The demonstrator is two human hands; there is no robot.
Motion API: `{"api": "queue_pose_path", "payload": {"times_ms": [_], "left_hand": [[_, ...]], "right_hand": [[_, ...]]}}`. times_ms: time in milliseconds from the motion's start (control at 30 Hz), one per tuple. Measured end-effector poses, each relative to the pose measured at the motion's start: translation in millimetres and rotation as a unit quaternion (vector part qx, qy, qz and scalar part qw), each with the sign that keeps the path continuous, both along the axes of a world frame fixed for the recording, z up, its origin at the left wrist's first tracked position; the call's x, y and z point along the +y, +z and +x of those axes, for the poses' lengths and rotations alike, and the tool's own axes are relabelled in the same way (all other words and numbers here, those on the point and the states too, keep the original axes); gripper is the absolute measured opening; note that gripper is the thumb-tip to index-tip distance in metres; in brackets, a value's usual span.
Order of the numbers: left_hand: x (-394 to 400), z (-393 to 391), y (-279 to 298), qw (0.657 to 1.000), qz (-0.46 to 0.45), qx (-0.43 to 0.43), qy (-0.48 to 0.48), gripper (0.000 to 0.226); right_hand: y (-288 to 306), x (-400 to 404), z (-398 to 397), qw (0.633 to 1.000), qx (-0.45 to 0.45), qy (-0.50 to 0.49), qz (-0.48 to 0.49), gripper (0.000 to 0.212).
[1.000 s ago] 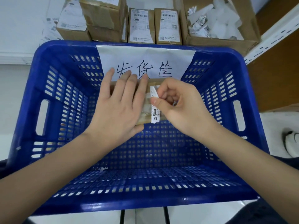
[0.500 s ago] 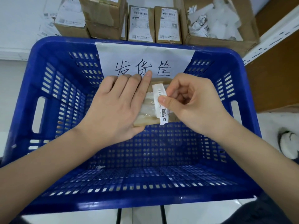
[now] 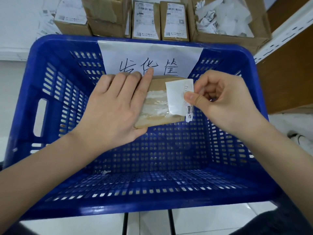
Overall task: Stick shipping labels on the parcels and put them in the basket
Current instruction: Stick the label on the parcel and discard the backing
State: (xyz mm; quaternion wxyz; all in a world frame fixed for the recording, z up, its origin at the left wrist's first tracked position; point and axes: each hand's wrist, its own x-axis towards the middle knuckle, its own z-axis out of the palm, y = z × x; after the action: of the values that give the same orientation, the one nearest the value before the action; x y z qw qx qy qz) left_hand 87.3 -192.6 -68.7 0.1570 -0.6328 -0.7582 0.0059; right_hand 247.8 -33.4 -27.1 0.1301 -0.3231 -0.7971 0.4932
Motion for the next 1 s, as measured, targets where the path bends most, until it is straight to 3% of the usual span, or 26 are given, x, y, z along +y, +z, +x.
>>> {"api": "queue_pose_path", "payload": {"times_ms": [167, 300, 500, 633, 767, 1000], "left_hand": [[0, 3, 0, 1.000, -0.012, -0.013, 0.018, 0.099], [0, 3, 2, 1.000, -0.011, -0.018, 0.012, 0.092], [-1, -1, 9, 0.999, -0.017, -0.019, 0.039, 0.092], [1, 1, 9, 0.999, -0.023, -0.028, 0.030, 0.091], [1, 3, 9, 0.999, -0.025, -0.027, 0.000, 0.086], [2, -4, 5, 0.999, -0.025, -0.035, 0.016, 0.081]], "right_hand": [[-10, -6, -5, 0.997, -0.045, 0.007, 0.058, 0.017], [-10, -11, -8, 0.998, -0.041, 0.032, -0.025, 0.009], [0, -4, -20, 0.991, -0.038, 0.036, -0.120, 0.029], [-4, 1, -24, 0.994, -0.073, 0.014, -0.082, 0.012], [-10, 0, -24, 0.993, -0.114, 0.027, 0.017, 0.006], [-3, 3, -25, 0.999, -0.037, 0.023, 0.019, 0.008]]}}
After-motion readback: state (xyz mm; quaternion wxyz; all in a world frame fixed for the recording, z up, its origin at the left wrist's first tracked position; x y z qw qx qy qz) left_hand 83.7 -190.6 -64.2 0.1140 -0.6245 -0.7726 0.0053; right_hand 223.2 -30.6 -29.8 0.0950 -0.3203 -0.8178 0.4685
